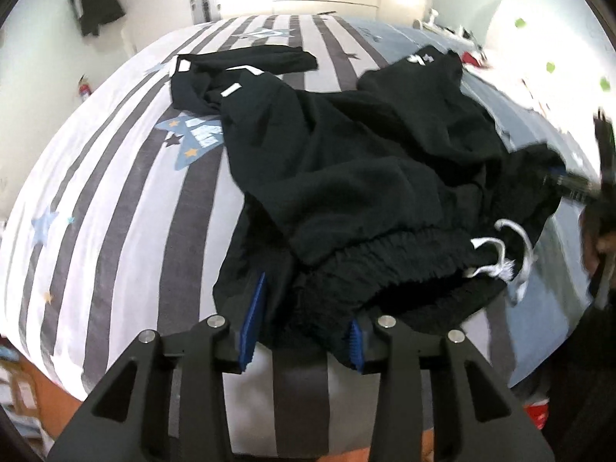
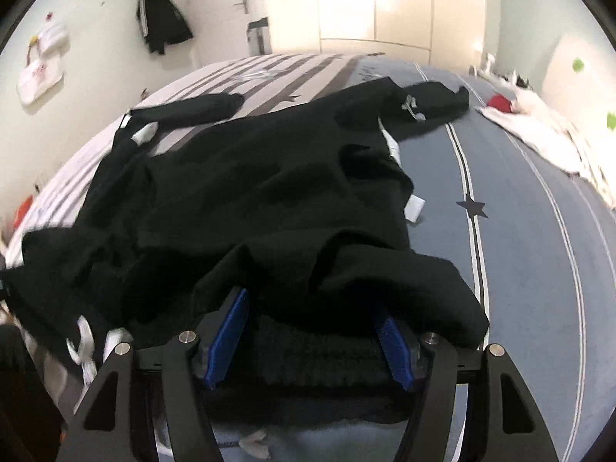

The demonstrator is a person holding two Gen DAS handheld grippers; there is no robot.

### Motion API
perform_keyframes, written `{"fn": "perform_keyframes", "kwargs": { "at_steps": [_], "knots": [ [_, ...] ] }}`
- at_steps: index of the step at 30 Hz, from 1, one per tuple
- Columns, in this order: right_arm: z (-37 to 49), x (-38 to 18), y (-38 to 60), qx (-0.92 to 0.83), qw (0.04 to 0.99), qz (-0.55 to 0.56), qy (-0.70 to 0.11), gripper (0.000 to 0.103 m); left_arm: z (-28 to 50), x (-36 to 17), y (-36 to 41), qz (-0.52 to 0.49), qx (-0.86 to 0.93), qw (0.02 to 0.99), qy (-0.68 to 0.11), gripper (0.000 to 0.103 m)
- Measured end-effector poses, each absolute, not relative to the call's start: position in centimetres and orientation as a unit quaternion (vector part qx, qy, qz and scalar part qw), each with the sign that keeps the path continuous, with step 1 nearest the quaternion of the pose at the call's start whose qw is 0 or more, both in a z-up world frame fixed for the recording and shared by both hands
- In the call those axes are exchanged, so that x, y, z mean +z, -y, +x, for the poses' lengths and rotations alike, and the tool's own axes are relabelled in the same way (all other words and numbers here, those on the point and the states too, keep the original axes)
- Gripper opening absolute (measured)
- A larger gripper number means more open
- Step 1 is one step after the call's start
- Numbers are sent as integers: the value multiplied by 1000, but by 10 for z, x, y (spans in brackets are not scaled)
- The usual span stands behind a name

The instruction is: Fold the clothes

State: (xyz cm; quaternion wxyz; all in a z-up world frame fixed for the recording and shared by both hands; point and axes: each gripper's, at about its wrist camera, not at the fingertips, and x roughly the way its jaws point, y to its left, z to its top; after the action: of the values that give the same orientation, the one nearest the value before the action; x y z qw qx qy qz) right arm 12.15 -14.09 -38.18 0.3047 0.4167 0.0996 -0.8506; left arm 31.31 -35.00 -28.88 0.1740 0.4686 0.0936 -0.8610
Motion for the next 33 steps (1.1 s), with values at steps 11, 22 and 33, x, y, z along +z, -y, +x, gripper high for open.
{"fn": "perform_keyframes", "kwargs": {
  "at_steps": [11,22,33],
  "knots": [
    [174,-365,80,-848,339,385,-134,62,302,-281,359,427,-881,191,-77,10],
    [207,-377,129,-844,350,327,-242,62,299,-272,372,421,-881,182,-115,10],
    [220,-412,160,-822,352,290,-341,62,290,-246,389,405,-892,178,-94,10]
  ]
}}
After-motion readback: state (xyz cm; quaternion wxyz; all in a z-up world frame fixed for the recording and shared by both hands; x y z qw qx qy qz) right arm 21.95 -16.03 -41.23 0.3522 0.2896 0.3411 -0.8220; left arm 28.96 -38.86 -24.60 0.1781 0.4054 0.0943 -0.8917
